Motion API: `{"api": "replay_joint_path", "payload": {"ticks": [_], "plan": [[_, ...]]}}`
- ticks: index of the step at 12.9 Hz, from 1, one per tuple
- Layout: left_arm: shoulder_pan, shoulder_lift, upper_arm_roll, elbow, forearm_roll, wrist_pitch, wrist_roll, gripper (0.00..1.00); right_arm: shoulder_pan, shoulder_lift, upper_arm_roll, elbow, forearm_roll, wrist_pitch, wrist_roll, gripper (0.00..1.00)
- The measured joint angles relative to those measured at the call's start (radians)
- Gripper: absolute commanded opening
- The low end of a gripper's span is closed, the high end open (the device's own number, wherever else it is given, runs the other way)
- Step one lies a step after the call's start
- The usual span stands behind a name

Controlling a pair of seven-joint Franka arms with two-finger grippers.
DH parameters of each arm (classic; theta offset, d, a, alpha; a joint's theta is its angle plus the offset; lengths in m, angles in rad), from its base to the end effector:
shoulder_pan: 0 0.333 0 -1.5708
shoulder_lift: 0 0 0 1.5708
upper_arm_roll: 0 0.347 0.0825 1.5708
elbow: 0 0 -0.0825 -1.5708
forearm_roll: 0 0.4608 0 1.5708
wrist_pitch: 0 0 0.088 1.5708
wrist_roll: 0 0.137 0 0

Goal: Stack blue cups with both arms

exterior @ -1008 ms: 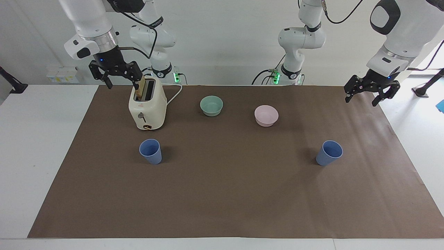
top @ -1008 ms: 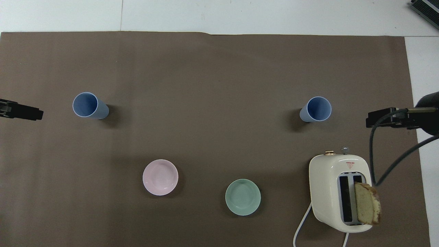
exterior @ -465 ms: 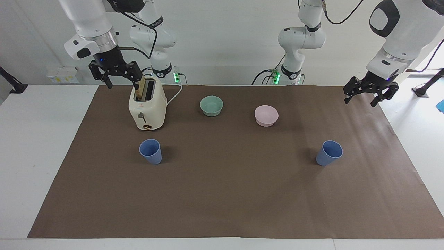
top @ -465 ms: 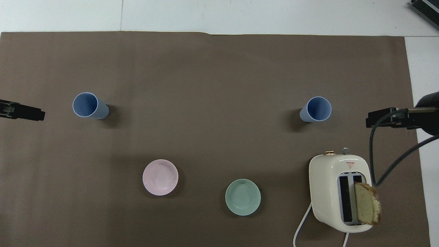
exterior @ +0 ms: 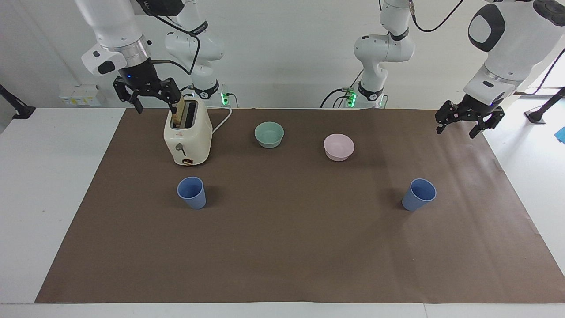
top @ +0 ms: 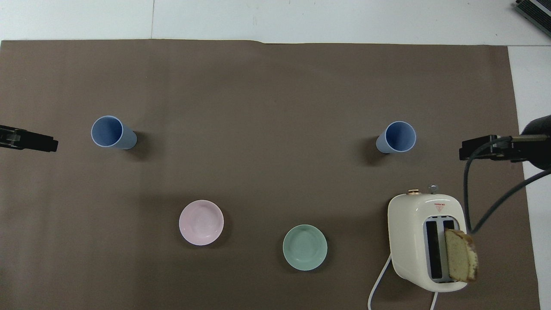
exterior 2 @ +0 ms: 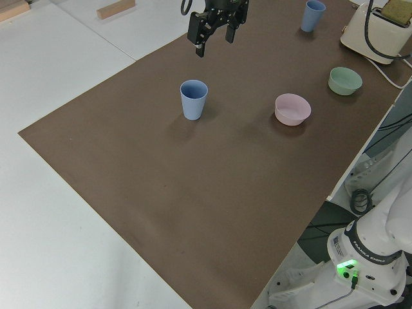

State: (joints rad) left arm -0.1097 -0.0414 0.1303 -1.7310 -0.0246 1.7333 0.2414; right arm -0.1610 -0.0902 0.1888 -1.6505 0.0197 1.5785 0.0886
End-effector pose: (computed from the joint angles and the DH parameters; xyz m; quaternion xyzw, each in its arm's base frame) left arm 0.6293 0.0112 0.5772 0.9938 -0.1084 0.0234 0.0119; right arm 0.6013 0.0241 0.6370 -0.9995 0.0307 -0.0082 0.0019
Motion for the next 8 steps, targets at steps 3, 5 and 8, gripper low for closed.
{"api": "replay_joint_path", "payload": {"ticks": [3,5,8], "plan": [[0.0,0.0,0.0,-0.012,0.0,0.015,-0.001,1.0,0.0,0.0,0.0,0.0,0.0,0.0,0.0,1.0],[0.0,0.0,0.0,-0.028,0.0,0.046,-0.001,1.0,0.0,0.0,0.0,0.0,0.0,0.0,0.0,1.0],[0.002,0.001,0.003,-0.06,-0.01,0.105,-0.002,1.0,0.0,0.0,0.0,0.0,0.0,0.0,0.0,1.0]]}}
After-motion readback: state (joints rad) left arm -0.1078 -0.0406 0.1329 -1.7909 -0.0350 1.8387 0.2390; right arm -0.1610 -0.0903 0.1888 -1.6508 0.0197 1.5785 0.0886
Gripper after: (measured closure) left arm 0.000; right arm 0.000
